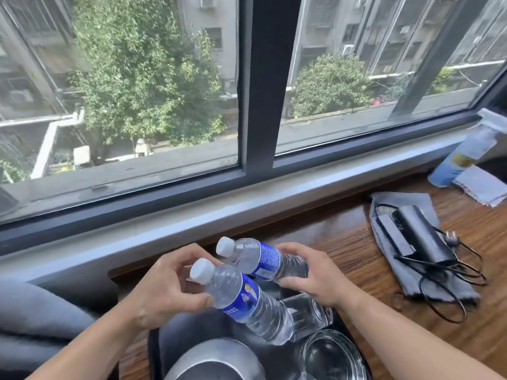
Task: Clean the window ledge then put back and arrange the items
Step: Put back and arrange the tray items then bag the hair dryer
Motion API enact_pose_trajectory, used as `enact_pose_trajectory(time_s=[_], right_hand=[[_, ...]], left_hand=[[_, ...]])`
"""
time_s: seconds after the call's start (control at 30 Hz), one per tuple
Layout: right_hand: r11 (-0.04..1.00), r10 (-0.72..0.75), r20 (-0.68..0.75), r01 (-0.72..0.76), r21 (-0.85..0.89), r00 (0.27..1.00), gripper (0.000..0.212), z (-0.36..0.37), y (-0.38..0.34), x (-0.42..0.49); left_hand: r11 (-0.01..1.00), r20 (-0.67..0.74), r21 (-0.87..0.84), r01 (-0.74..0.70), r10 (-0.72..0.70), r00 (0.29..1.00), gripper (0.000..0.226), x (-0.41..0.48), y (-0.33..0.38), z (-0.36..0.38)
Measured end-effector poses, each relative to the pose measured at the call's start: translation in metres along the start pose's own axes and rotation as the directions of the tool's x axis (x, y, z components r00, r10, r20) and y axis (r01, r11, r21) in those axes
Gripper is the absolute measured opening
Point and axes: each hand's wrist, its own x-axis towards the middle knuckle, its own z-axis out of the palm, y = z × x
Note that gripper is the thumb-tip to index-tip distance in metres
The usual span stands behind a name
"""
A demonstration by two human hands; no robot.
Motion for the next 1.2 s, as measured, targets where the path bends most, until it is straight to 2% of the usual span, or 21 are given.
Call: enact_pose_trajectory(time_s=[0.13, 0.33, 0.57, 0.7, 0.8, 0.93, 1.03, 1.13, 1.2], right_hand=[[0.992, 0.002, -0.065, 0.007, 0.128, 0.998, 0.07, 0.004, 0.006, -0.005], [0.967, -0.018, -0.1, 0.043, 0.252, 0.995, 0.074, -0.001, 0.014, -0.012], [0.949, 0.018, -0.117, 0.02, 0.315, 0.993, 0.069, -0.002, 0.02, -0.026], [0.933, 0.034, -0.104, 0.006, 0.36, 0.994, 0.067, -0.006, 0.02, -0.031], [0.92, 0.041, -0.1, 0.002, 0.392, 0.994, 0.068, -0.008, 0.02, -0.031], [0.912, 0.042, -0.069, -0.01, 0.41, 0.997, 0.07, -0.011, 0.022, -0.031], [0.932, 0.05, -0.054, -0.027, 0.362, 0.997, 0.058, -0.018, 0.027, -0.032], [0.943, 0.071, -0.045, -0.052, 0.328, 0.996, 0.048, -0.023, 0.03, -0.031], [0.945, 0.079, -0.018, -0.069, 0.321, 0.997, 0.048, -0.025, 0.028, -0.029]], left_hand=[[0.996, 0.043, 0.058, -0.062, 0.059, 0.997, 0.041, 0.014, 0.025, 0.008], [0.939, 0.123, 0.295, -0.178, 0.147, 0.981, 0.045, 0.033, 0.051, 0.018], [0.962, 0.146, 0.225, -0.157, 0.126, 0.981, 0.049, 0.04, 0.041, 0.025], [0.973, 0.214, 0.202, -0.11, 0.066, 0.975, 0.064, 0.034, 0.027, 0.025], [0.983, 0.25, 0.182, -0.015, -0.031, 0.968, 0.074, 0.031, 0.012, 0.03], [0.988, 0.25, 0.15, 0.03, -0.067, 0.966, 0.062, 0.039, -0.002, 0.038], [0.995, 0.225, 0.085, 0.06, -0.078, 0.971, 0.056, 0.043, -0.006, 0.042], [0.996, 0.168, 0.061, 0.067, -0.077, 0.983, 0.06, 0.047, -0.007, 0.047], [0.991, 0.149, 0.125, 0.047, -0.065, 0.987, 0.066, 0.051, -0.006, 0.049]])
